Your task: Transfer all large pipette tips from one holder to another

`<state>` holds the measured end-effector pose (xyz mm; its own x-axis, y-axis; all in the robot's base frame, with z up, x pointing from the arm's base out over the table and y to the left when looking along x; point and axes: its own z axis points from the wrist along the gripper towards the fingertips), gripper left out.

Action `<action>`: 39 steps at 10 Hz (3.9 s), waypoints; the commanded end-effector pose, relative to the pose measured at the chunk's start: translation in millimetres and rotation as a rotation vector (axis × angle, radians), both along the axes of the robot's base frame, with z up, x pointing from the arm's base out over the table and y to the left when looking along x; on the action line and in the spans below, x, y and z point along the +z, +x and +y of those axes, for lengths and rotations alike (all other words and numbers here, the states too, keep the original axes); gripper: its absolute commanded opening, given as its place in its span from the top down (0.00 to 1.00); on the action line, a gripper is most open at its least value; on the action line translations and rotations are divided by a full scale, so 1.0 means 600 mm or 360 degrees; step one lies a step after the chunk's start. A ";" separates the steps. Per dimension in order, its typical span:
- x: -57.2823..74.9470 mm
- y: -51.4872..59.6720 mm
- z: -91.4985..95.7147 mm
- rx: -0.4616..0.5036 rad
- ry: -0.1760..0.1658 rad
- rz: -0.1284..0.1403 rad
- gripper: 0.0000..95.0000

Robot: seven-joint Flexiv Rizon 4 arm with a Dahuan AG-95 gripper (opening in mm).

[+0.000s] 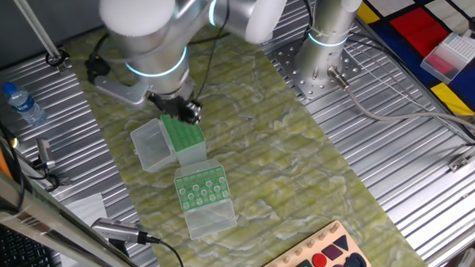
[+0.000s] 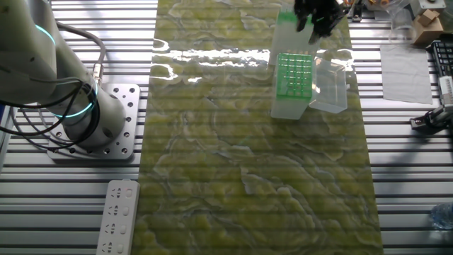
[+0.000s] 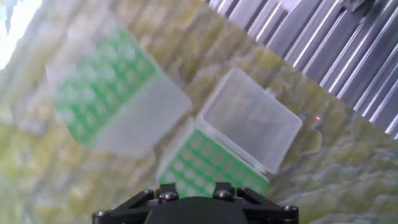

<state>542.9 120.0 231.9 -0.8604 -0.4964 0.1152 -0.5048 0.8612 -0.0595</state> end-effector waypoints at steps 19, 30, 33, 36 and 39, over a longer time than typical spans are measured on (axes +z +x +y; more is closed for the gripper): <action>-0.075 0.057 0.169 -0.0591 0.0370 -0.0070 1.00; -0.107 0.052 0.169 -0.0579 0.0394 -0.0120 1.00; -0.111 0.050 0.167 -0.0571 0.0394 -0.0130 1.00; -0.116 0.050 0.165 -0.0564 0.0398 -0.0141 1.00; -0.119 0.046 0.162 -0.0537 0.0388 -0.0140 1.00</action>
